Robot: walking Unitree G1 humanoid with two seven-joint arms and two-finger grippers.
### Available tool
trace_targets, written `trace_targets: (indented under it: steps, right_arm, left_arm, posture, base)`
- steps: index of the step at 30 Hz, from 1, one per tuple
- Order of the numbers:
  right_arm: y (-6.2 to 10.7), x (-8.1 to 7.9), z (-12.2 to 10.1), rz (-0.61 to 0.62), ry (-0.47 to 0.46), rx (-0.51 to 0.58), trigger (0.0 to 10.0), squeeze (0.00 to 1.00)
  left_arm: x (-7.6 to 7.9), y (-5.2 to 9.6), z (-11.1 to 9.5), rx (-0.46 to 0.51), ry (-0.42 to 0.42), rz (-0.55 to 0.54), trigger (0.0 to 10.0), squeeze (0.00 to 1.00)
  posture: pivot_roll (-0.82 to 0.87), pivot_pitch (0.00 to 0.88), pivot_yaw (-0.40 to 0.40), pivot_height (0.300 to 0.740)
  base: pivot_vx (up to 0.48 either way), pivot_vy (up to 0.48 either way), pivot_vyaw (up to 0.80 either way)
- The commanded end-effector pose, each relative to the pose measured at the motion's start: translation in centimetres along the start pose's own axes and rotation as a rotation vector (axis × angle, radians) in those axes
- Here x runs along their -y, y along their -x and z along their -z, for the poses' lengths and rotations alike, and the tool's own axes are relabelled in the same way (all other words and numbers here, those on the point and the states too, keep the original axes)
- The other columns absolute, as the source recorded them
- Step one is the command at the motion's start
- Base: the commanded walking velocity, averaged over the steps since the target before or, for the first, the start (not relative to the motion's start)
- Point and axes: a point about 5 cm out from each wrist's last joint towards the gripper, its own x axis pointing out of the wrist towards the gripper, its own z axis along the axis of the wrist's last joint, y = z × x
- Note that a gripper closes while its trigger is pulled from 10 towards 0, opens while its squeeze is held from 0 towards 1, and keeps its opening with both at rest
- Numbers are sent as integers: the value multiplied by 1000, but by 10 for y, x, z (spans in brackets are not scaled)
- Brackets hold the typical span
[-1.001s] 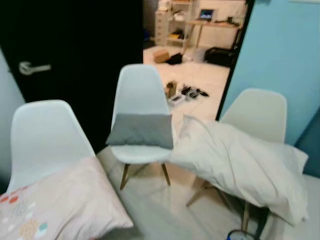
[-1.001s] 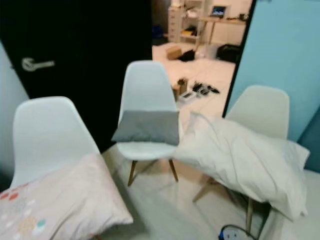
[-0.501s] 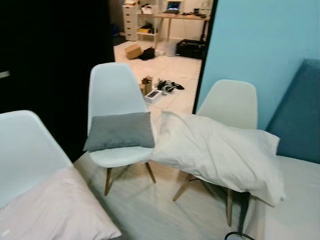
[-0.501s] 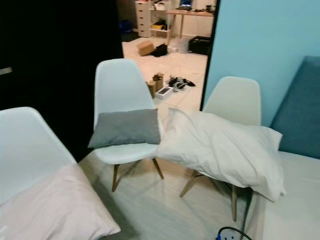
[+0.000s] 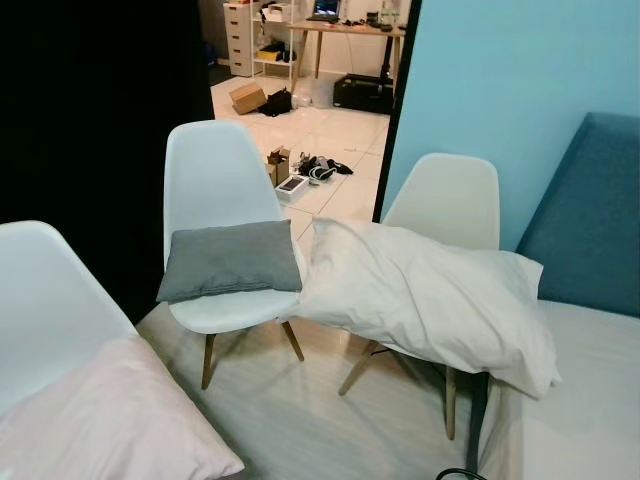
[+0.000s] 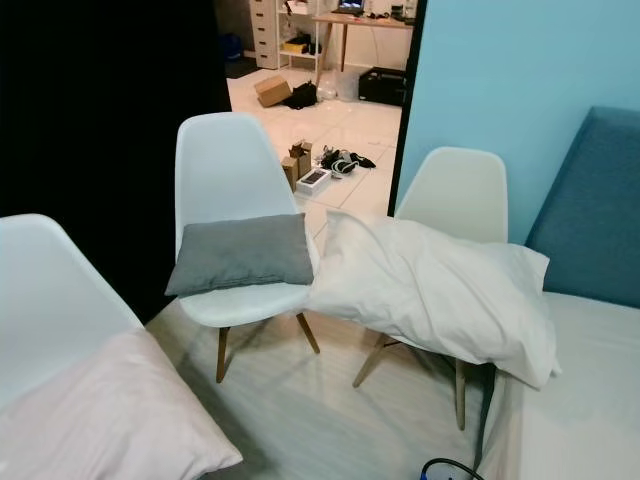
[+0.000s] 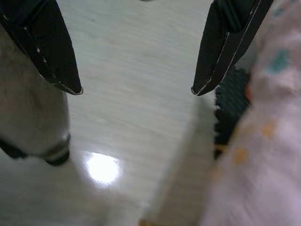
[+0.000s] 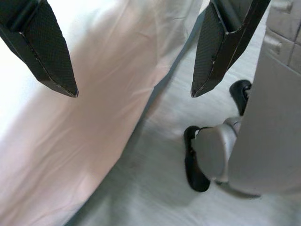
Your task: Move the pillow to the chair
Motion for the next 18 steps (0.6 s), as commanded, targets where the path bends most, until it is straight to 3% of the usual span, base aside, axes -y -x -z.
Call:
trace_targets:
  steps: [1,18]
  right_arm:
    - [0,0,-2,5,4,5,10000,0]
    - [0,1,-2,2,4,7,10000,0]
  left_arm:
    - [2,1,4,-13,-7,9,10000,0]
    - [2,0,3,-9,-11,9,10000,0]
  posture:
    - [-132,0,1,740]
    - [-130,0,2,740]
  base:
    - [0,0,-488]
    - [0,0,-493]
